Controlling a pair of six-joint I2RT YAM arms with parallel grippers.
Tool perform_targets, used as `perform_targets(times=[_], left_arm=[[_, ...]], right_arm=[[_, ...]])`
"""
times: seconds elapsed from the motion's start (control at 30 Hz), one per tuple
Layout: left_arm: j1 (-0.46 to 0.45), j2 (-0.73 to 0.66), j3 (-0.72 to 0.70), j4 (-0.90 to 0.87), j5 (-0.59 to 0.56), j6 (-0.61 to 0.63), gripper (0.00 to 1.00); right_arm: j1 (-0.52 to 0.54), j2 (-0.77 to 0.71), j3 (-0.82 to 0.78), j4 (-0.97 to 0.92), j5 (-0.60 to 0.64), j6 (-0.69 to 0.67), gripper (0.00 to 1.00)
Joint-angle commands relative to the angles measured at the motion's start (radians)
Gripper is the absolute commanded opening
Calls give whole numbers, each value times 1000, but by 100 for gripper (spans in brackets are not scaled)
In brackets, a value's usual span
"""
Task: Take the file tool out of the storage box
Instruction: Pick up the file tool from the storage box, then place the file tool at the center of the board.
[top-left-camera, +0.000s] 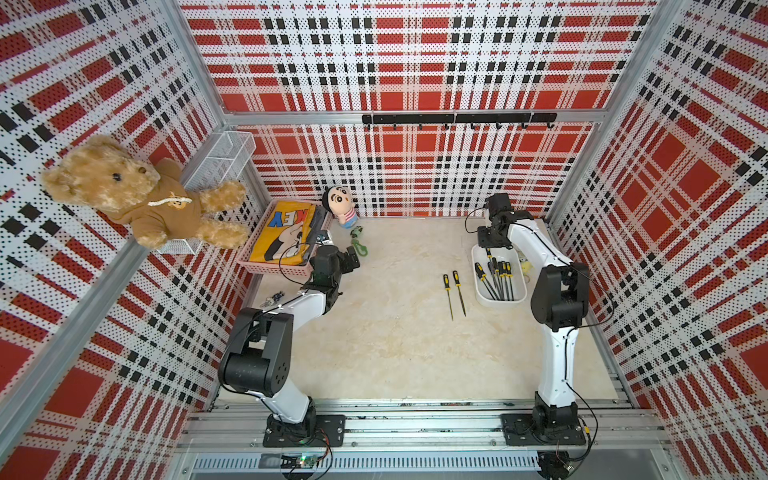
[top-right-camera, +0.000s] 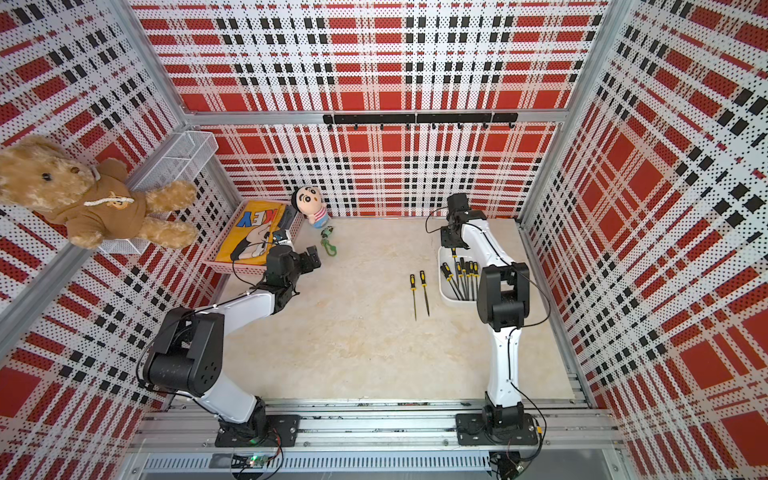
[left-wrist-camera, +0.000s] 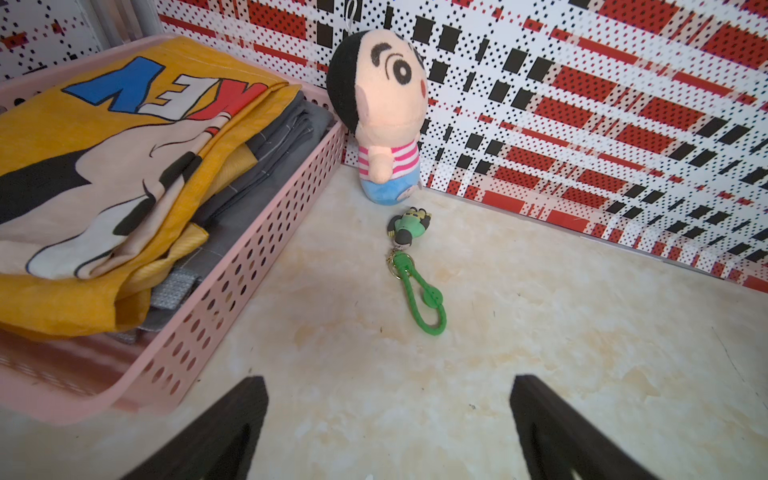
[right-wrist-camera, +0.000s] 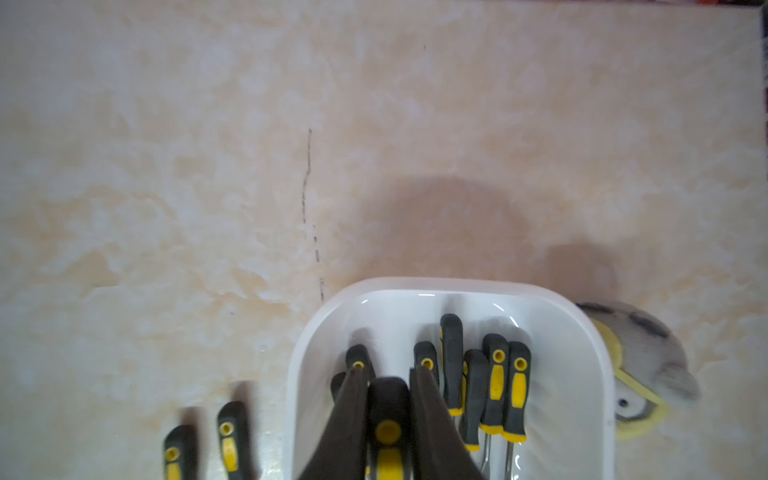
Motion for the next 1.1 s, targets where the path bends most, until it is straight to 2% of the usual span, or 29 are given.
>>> perform_targets(times=[0.0, 0.23, 0.33, 0.53, 0.73, 1.07], left_arm=[[-10, 17, 5, 5, 6, 1, 98], [-20, 20, 3, 5, -1, -5, 98], [-20, 13, -7, 4, -6, 0, 98], [-16, 1, -19, 4, -16, 11, 99], [-7, -1, -29, 4, -12, 11, 99], [9, -3, -30, 5, 0, 3, 99]], right_arm=[[59, -74, -4, -49, -42, 61, 4], [232, -52, -129, 17, -81, 244, 1], [273, -22, -170, 80, -102, 330, 0], [327, 52, -166, 97, -63, 421, 0], [325, 72, -209, 139, -33, 442, 1], [326, 124, -181, 146, -7, 401, 6]])
